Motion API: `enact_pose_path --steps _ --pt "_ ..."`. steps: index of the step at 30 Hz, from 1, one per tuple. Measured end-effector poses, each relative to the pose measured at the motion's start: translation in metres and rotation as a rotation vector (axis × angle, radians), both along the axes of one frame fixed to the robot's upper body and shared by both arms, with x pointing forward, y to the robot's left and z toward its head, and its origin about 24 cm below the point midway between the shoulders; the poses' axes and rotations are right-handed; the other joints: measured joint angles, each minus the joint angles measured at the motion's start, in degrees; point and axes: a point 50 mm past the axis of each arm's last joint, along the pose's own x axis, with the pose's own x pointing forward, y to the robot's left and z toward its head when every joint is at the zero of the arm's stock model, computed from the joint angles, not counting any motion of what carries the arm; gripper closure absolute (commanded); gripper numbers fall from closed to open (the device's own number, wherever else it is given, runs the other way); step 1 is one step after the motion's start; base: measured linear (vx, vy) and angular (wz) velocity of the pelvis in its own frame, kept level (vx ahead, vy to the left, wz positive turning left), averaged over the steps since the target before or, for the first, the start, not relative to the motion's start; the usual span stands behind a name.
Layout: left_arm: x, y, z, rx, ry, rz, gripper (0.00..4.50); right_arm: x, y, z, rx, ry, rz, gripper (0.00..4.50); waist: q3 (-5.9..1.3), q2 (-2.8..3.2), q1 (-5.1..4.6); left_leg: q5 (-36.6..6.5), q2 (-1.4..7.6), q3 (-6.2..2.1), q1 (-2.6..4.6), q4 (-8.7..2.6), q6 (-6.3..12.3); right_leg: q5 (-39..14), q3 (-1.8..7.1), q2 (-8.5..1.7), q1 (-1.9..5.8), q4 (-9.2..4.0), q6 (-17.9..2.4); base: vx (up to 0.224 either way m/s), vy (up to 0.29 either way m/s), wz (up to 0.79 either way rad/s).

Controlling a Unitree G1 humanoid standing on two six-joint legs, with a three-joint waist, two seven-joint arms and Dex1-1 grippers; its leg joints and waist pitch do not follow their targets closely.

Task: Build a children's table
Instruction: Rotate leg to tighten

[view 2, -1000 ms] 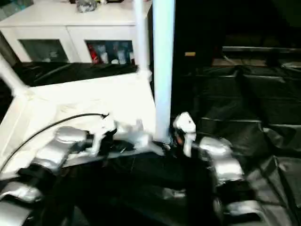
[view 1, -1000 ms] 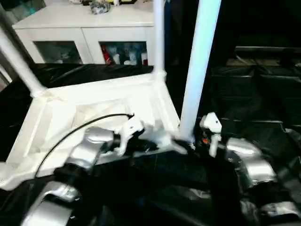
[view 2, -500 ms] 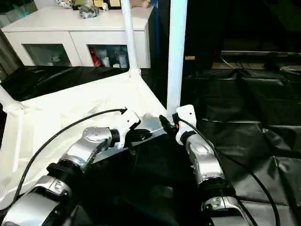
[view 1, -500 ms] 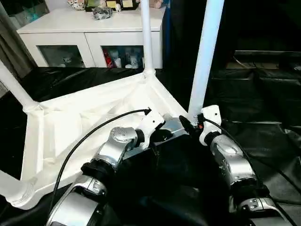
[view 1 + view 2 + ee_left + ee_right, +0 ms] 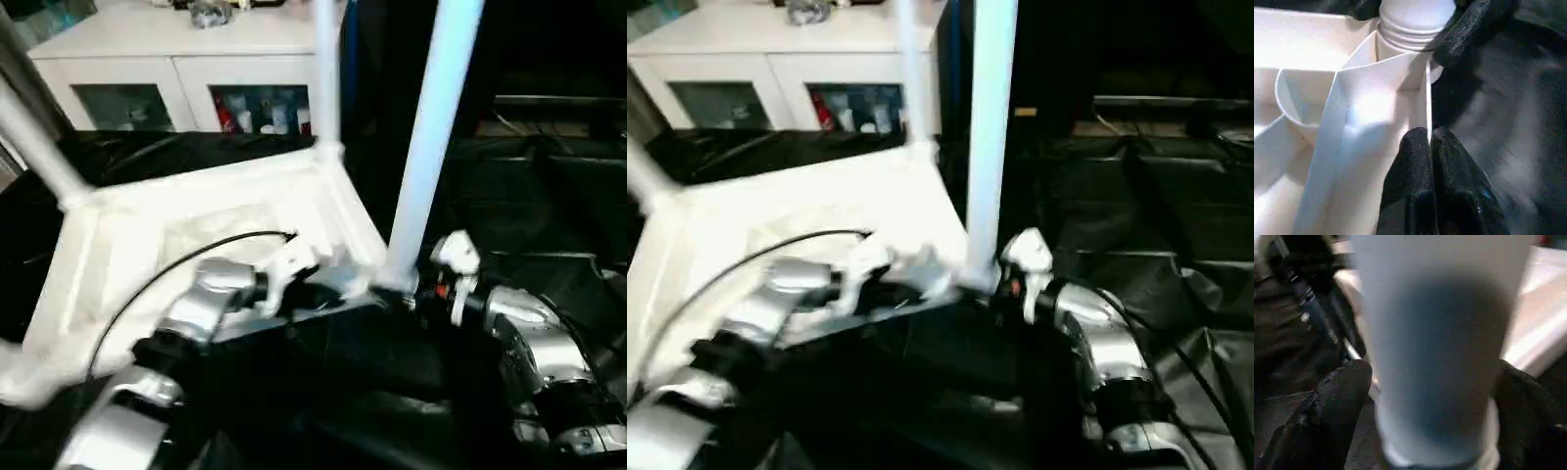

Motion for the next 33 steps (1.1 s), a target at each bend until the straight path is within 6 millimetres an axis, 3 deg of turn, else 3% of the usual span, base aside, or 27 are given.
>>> enact_pose_path --steps 15,18,21,27,32,33 --pt "-0.002 0.006 0.004 0.005 0.018 -0.038 4.5 -0.006 0.001 0.003 0.032 0.032 0.077 1.72 0.22 -0.33 -0.05 0.1 0.0 0.17 -0.05 0.02 0.15 0.1 0.06 -0.07 -0.07 0.01 -0.1 0.0 0.0 0.0" --pt "-0.001 -0.002 0.0 -0.012 -0.027 0.018 4.5 -0.005 0.001 -0.003 0.044 0.021 -0.021 1.79 0.22 -0.33 0.0 0.1 -0.01 0.17 -0.04 0.06 0.13 0.1 0.07 -0.07 -0.04 0.03 -0.1 0.0 0.0 0.0" --pt "0.009 -0.015 -0.002 -0.006 -0.088 0.155 4.5 0.012 0.008 -0.007 0.028 -0.022 -0.245 1.8 0.2 -0.37 -0.51 -0.1 -0.02 0.16 0.22 0.11 -0.14 0.3 0.11 -0.07 0.17 -0.01 -0.1 0.0 0.0 0.0" --pt "0.017 -0.044 -0.007 -0.019 -0.105 0.32 4.5 0.028 0.019 -0.013 0.029 -0.045 -0.575 1.81 0.19 -0.35 -1.39 -0.1 -0.18 0.16 0.9 -0.12 -0.17 0.3 0.25 -0.1 0.8 -0.29 0.0 0.0 0.0 0.0" --pt "0.016 -0.053 -0.009 -0.027 -0.103 0.35 4.5 0.031 0.024 -0.013 0.022 -0.07 -0.649 1.81 0.14 -0.27 -1.77 -0.1 -0.25 0.16 1.06 -0.2 -0.16 0.2 0.31 -0.12 1.03 -0.4 0.0 0.0 0.0 0.0" --pt "0.016 -0.053 -0.009 -0.028 -0.103 0.346 4.5 0.031 0.024 -0.014 0.023 -0.075 -0.647 1.46 0.11 -0.22 -1.76 -0.1 -0.27 0.16 1.05 -0.22 -0.16 0.2 0.31 -0.13 1.03 -0.4 0.0 0.0 0.0 0.0"
